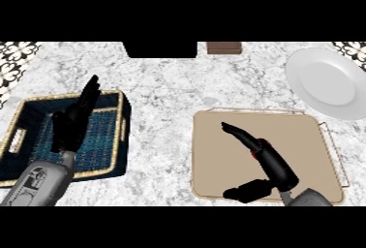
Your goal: Pick the tomato from the tray and place it in the plate
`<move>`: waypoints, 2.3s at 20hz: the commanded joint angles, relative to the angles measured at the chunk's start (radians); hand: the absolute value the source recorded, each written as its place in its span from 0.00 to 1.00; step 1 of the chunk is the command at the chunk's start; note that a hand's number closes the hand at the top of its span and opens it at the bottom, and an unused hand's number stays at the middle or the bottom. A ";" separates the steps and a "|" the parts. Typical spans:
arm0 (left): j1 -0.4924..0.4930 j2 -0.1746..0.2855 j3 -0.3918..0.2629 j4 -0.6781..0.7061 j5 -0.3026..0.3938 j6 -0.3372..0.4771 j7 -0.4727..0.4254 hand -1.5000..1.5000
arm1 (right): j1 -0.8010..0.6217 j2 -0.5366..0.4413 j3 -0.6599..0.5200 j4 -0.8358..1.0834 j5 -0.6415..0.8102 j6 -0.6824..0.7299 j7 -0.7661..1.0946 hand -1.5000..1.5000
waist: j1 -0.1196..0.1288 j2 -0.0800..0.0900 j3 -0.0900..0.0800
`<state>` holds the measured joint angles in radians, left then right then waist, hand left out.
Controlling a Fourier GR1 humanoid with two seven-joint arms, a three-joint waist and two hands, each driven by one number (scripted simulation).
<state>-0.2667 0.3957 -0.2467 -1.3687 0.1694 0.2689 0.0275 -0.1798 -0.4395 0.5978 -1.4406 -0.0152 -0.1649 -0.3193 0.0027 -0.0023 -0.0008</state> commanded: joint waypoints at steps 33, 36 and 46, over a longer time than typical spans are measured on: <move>-0.014 -0.076 0.111 -0.024 -0.114 -0.107 0.068 0.50 | -0.143 -0.198 -0.165 -0.164 0.362 0.530 0.570 0.00 | 0.001 0.003 0.001; -0.011 -0.064 0.109 -0.147 -0.112 -0.099 0.182 0.50 | -0.099 -0.206 -0.135 -0.163 0.420 0.539 0.554 0.00 | 0.001 0.001 0.001; 0.051 -0.141 0.138 -0.097 -0.181 -0.120 0.085 0.50 | -0.148 -0.062 -0.195 0.114 0.600 0.556 0.397 0.00 | 0.003 0.003 0.001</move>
<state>-0.2534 0.2758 -0.1081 -1.4217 0.0154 0.1441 0.0983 -0.2943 -0.5429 0.4335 -1.4380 0.5313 0.3736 0.1368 0.0036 0.0006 0.0003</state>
